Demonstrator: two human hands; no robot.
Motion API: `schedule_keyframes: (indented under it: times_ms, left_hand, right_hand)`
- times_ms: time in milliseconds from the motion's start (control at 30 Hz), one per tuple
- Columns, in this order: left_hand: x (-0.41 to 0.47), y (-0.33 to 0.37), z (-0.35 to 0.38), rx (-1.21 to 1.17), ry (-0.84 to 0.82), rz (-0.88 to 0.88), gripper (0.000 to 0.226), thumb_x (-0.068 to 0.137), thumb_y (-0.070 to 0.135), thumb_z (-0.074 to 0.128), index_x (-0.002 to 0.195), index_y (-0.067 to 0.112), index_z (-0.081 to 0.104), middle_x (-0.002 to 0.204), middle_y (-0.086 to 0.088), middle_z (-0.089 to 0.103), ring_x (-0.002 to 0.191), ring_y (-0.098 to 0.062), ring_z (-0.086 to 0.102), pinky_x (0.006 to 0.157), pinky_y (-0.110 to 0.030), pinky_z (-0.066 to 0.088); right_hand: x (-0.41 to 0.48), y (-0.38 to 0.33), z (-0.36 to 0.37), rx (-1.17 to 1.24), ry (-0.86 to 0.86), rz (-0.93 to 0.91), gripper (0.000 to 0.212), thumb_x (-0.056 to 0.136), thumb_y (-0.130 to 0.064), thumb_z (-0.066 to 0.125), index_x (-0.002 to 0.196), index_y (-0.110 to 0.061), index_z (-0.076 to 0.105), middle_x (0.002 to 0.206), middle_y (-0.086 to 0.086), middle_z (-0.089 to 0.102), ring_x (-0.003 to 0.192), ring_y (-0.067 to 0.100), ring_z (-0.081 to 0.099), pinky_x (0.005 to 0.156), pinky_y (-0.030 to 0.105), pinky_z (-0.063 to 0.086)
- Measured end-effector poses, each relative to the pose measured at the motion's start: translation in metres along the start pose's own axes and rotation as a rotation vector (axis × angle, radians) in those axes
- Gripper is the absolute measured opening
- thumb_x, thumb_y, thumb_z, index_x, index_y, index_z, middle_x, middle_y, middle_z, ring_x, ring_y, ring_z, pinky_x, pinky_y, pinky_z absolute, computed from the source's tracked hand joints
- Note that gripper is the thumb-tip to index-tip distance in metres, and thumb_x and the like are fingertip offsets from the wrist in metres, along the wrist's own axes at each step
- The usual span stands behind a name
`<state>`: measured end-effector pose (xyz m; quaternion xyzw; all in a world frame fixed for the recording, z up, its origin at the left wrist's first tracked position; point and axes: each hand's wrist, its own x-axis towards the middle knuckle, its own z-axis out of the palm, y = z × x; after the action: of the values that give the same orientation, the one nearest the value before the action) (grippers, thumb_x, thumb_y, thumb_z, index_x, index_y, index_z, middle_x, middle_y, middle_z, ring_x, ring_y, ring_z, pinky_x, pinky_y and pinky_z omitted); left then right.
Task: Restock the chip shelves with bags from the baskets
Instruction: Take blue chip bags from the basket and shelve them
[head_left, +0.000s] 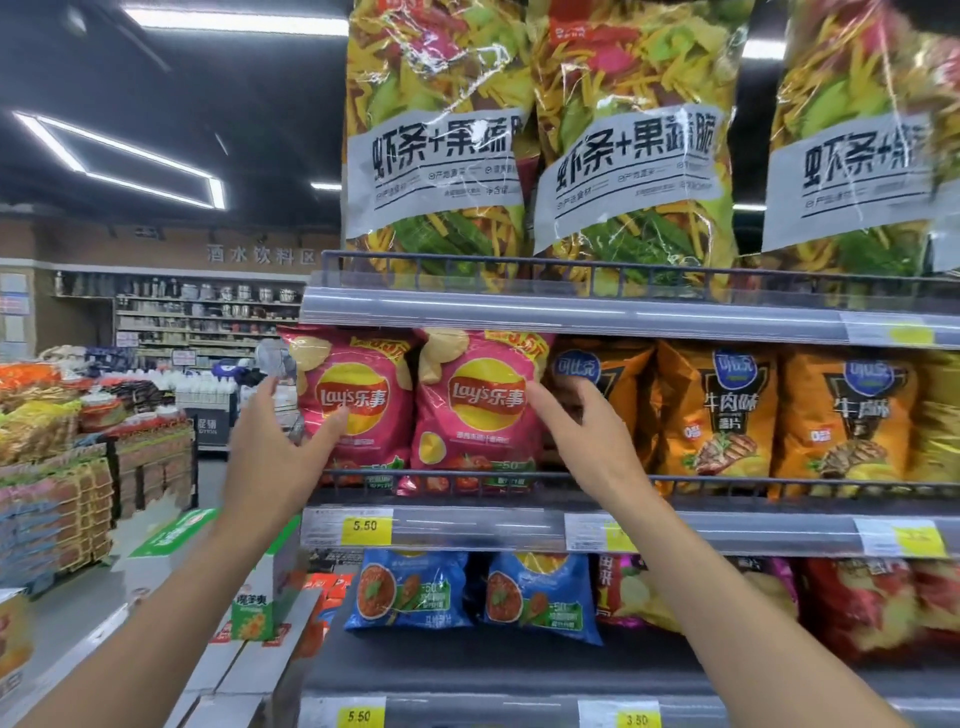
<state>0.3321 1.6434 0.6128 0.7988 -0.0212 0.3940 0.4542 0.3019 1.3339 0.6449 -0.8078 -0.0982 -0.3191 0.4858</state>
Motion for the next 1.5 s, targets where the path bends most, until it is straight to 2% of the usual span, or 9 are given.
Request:
schedule_keyframes:
  times_ms: [67,133,200,333,467,600,767,1267,1500]
  left_hand:
    - [-0.021,0.011,0.004,0.097,0.216,0.184,0.068,0.093,0.041,0.074,0.150,0.016,0.044,0.149,-0.009,0.051,0.137,-0.030,0.045,0.111,-0.053,0.041]
    - [-0.041,0.023,0.016,0.177,0.332,0.424,0.047,0.096,0.019,0.072,0.138,0.009,0.056,0.138,-0.012,0.059,0.128,-0.031,0.052,0.109,-0.048,0.041]
    - [-0.053,0.036,0.035,0.214,0.296,0.629,0.033,0.096,0.012,0.065,0.129,0.009,0.065,0.130,-0.009,0.064,0.122,-0.028,0.056,0.107,-0.042,0.042]
    - [-0.077,0.079,0.082,0.186,0.012,0.877,0.028,0.096,0.007,0.058,0.118,0.014,0.074,0.118,0.000,0.068,0.110,-0.018,0.061,0.096,-0.032,0.051]
    - [-0.083,0.109,0.114,0.173,-0.084,0.818,0.029,0.097,0.005,0.062,0.122,0.016,0.073,0.120,0.003,0.067,0.113,-0.014,0.059,0.097,-0.026,0.049]
    - [-0.080,0.116,0.128,0.224,-0.070,0.714,0.032,0.099,0.008,0.060,0.129,0.017,0.069,0.124,0.005,0.063,0.113,-0.016,0.055,0.097,-0.032,0.049]
    - [-0.083,0.119,0.130,0.234,-0.074,0.639,0.032,0.099,0.006,0.061,0.128,0.017,0.069,0.125,0.006,0.063,0.114,-0.016,0.053,0.098,-0.029,0.045]
    - [-0.077,0.116,0.133,0.244,-0.049,0.557,0.030,0.098,0.008,0.064,0.125,0.021,0.069,0.120,0.008,0.061,0.113,-0.012,0.049,0.098,-0.025,0.040]
    - [-0.072,0.116,0.134,0.228,-0.052,0.572,0.022,0.098,0.007,0.063,0.111,0.022,0.074,0.114,0.009,0.061,0.112,-0.014,0.052,0.099,-0.028,0.041]
  right_hand:
    - [-0.007,0.015,-0.023,-0.110,0.128,-0.082,0.042,0.092,-0.058,0.064,0.125,-0.031,0.060,0.119,-0.015,0.062,0.098,0.000,0.063,0.088,0.033,0.057]
    - [-0.006,0.029,-0.043,-0.293,0.205,-0.180,0.027,0.098,-0.034,0.064,0.123,-0.028,0.061,0.120,-0.010,0.059,0.088,0.001,0.064,0.079,0.032,0.057]
    - [0.003,0.036,-0.051,-0.437,0.183,-0.283,0.031,0.099,-0.023,0.061,0.130,-0.024,0.060,0.128,-0.006,0.055,0.087,0.009,0.065,0.078,0.037,0.058]
    - [0.021,0.034,-0.046,-0.627,0.085,-0.412,0.041,0.100,-0.019,0.058,0.141,-0.019,0.052,0.146,0.002,0.045,0.090,0.030,0.069,0.078,0.049,0.059]
    - [0.040,0.027,-0.045,-0.788,0.099,-0.441,0.046,0.097,-0.018,0.061,0.141,-0.022,0.051,0.155,0.007,0.041,0.092,0.042,0.070,0.074,0.050,0.060]
    - [0.058,0.033,-0.055,-0.868,0.066,-0.395,0.047,0.096,-0.020,0.062,0.141,-0.029,0.052,0.143,0.008,0.051,0.100,0.045,0.064,0.080,0.048,0.053]
    - [0.074,0.041,-0.069,-0.836,0.060,-0.398,0.031,0.094,-0.014,0.061,0.120,-0.029,0.065,0.114,0.004,0.063,0.096,0.038,0.065,0.078,0.038,0.048]
    - [0.109,0.044,-0.107,-0.631,-0.146,-0.328,0.022,0.106,-0.022,0.049,0.124,-0.017,0.061,0.123,0.014,0.065,0.109,0.034,0.060,0.077,0.030,0.037]
    - [0.110,0.037,-0.113,-0.634,-0.221,-0.375,0.022,0.106,-0.025,0.051,0.124,-0.020,0.062,0.110,0.007,0.062,0.097,0.027,0.056,0.076,0.032,0.040]
